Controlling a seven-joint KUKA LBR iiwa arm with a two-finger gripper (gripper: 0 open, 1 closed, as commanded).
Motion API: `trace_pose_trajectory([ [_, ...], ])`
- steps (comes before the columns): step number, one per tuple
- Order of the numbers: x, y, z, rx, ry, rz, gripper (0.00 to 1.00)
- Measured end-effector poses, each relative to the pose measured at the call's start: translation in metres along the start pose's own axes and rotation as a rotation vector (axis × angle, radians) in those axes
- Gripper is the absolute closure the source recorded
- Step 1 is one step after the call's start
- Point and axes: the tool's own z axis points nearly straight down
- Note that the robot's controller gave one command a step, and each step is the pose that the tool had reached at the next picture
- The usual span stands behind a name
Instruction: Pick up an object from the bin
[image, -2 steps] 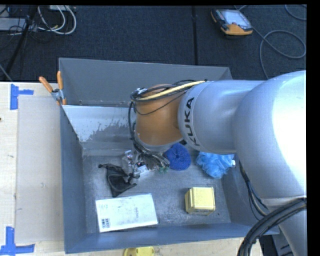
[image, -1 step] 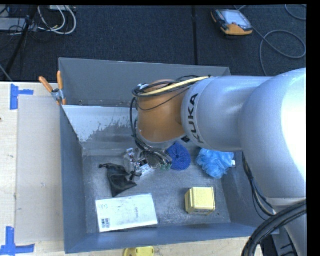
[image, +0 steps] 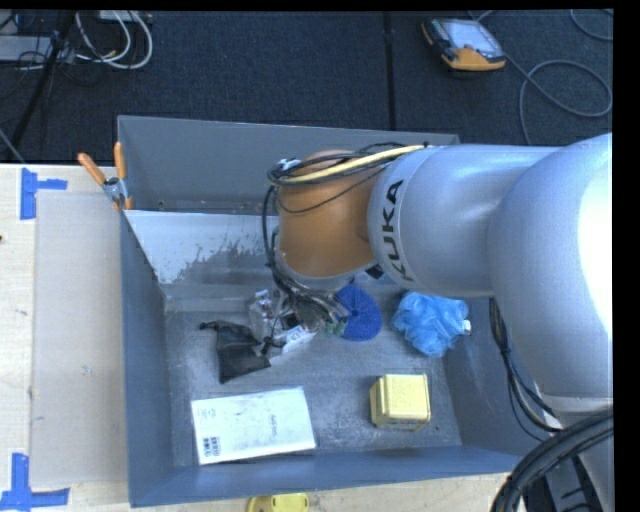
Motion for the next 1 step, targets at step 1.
trace_pose_trajectory([
  [1,-0.0004,0.0001,-0.0105,0.0,0.0,0.001,1.0],
])
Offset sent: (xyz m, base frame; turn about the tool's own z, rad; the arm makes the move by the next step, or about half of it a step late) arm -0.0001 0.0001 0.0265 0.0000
